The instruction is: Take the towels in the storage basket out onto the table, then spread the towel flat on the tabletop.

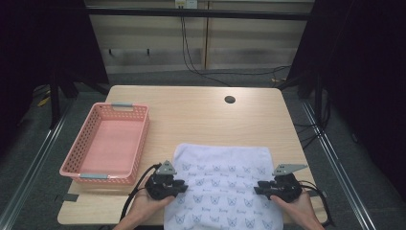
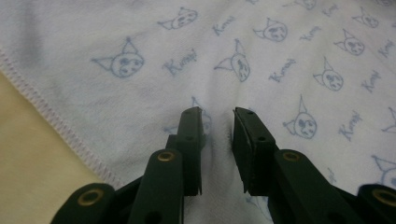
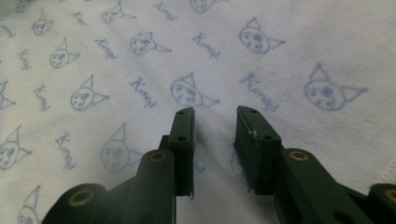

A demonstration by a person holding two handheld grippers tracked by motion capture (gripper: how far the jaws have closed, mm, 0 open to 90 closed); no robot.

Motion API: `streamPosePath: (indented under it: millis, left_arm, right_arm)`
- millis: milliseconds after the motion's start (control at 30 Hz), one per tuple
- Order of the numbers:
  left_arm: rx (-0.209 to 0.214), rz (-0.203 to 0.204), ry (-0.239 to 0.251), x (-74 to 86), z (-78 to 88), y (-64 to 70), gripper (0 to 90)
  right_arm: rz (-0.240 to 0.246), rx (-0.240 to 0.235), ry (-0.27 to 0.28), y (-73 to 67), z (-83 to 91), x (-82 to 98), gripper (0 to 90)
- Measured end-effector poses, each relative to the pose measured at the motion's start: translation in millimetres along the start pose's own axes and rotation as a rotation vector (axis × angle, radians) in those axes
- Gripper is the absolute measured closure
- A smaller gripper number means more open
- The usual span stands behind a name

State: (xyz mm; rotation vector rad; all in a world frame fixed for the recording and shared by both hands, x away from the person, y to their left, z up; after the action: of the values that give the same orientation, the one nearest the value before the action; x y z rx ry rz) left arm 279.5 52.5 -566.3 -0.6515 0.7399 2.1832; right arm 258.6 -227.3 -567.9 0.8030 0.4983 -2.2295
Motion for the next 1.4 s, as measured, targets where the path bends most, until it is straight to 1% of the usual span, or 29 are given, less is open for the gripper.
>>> streamPosePath:
  millis: [67,100,133,167,233,267,300,333,367,467,500,533,567,633,667,700,733,833,933,967,1000,1033,1100,1167,1200,1233,1333,1367,1400]
  left_arm:
    - [0.029,0.008,-0.022,7.7,4.1,10.6,68.8]
    - [0.029,0.008,-0.022,7.7,4.1,10.6,66.5]
    - [0.051,-0.014,-0.047,13.0,7.8,16.5,64.5]
    - [0.057,-0.010,-0.046,13.0,8.4,17.0,62.7]
    - [0.046,-0.006,-0.037,11.0,8.2,15.1,60.7]
    - [0.020,-0.009,-0.030,6.2,8.3,10.4,60.7]
    - [0.002,0.003,-0.011,-0.1,9.2,5.8,58.9]
    - [-0.026,0.031,0.041,-13.7,11.7,-3.2,57.7]
    - [-0.026,0.031,0.041,-13.7,11.7,-3.2,57.5]
    - [-0.062,0.067,0.087,-29.8,12.7,-20.7,54.3]
    - [-0.090,0.058,0.095,-33.9,11.5,-29.3,54.3]
    - [-0.105,0.059,0.100,-36.4,10.3,-34.3,52.9]
    - [-0.110,0.073,0.107,-38.9,8.5,-39.0,52.3]
    - [-0.106,0.135,0.085,-43.3,1.4,-49.2,50.8]
    - [-0.122,0.124,0.093,-45.9,0.2,-53.8,50.2]
    - [-0.122,0.124,0.093,-45.9,0.2,-53.8,50.2]
    - [-0.119,0.148,0.104,-48.5,-1.6,-58.3,49.8]
    - [-0.123,0.145,0.109,-50.0,-0.7,-60.6,48.4]
    - [-0.140,0.148,0.108,-48.9,0.1,-65.0,45.5]
    - [-0.145,0.157,0.120,-49.8,1.0,-65.8,45.4]
    - [-0.147,0.160,0.123,-50.1,1.8,-67.6,44.4]
    - [-0.147,0.160,0.123,-50.1,1.8,-67.6,43.0]
    - [-0.165,0.167,0.111,-48.8,0.2,-71.1,42.4]
    - [-0.171,0.164,0.102,-48.2,-2.0,-70.6,42.2]
    - [-0.197,0.158,0.097,-47.7,-3.3,-71.5,42.2]
    - [-0.184,0.165,0.090,-47.4,-4.4,-70.4,41.3]
    - [-0.197,0.166,0.097,-49.1,-5.9,-72.1,40.4]
    - [-0.201,0.197,0.096,-50.2,-6.6,-76.3,39.8]
    - [-0.224,0.207,0.100,-51.3,-6.6,-79.4,39.6]
  right_arm:
    - [-0.006,-0.010,-0.011,-6.3,4.0,4.8,67.0]
    - [-0.006,-0.010,-0.011,-6.3,4.0,4.8,67.0]
    - [-0.012,-0.029,-0.011,-9.0,5.5,5.7,62.0]
    - [-0.012,-0.033,-0.007,-9.3,5.6,5.1,59.8]
    - [-0.007,-0.025,0.000,-7.5,5.8,3.2,57.5]
    - [0.000,-0.005,0.012,-2.6,6.4,-0.1,55.8]
    - [-0.019,0.035,0.081,15.8,9.7,-13.3,53.3]
    - [-0.022,0.045,0.106,23.3,10.9,-18.1,52.8]
    - [-0.022,0.045,0.106,23.3,10.9,-18.1,52.8]
    - [-0.052,0.102,0.163,56.9,10.7,-32.4,49.3]
    - [-0.060,0.114,0.157,65.2,8.5,-34.3,49.1]
    - [-0.052,0.156,0.149,77.5,5.4,-36.1,47.8]
    - [-0.059,0.157,0.148,83.5,3.1,-37.2,47.7]
    - [-0.080,0.169,0.148,96.7,-2.7,-40.2,46.5]
    - [-0.084,0.186,0.137,109.1,-10.4,-43.2,45.9]
    - [-0.090,0.193,0.131,112.5,-12.8,-43.6,45.3]
    - [-0.087,0.194,0.128,116.3,-16.2,-44.6,44.4]
    - [-0.089,0.198,0.118,121.3,-22.6,-45.1,44.0]
    - [-0.057,0.211,0.088,118.8,-29.3,-41.1,45.7]
    - [-0.054,0.209,0.085,117.7,-29.1,-41.0,49.8]
    - [-0.050,0.204,0.083,115.4,-27.4,-39.4,59.6]
    - [-0.047,0.198,0.091,113.9,-27.0,-39.0,64.4]
    - [-0.046,0.200,0.090,113.7,-26.1,-38.0,68.0]
    - [-0.056,0.191,0.086,113.0,-24.0,-35.7,77.1]
    - [-0.059,0.187,0.089,112.5,-23.5,-34.9,79.5]
    - [-0.063,0.182,0.094,111.3,-22.7,-34.2,81.8]
    - [-0.067,0.180,0.091,109.6,-20.8,-31.8,83.5]
    - [-0.062,0.172,0.090,108.8,-20.6,-31.6,83.9]
    - [-0.062,0.171,0.089,108.8,-20.7,-31.6,84.0]
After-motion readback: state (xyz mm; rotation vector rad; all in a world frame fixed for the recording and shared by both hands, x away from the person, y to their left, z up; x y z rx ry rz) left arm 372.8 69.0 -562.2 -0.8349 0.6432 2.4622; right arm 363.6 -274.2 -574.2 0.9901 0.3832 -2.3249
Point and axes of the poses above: each handheld gripper's, and its own axes: z roughly backward along the jaws, x roughly out of its underside, y roughly to its right, the point moved 10 cm from there along -z, roughly forward along the jaws, and after that the axes turned 8 degrees about z, right-handed, at the moved point
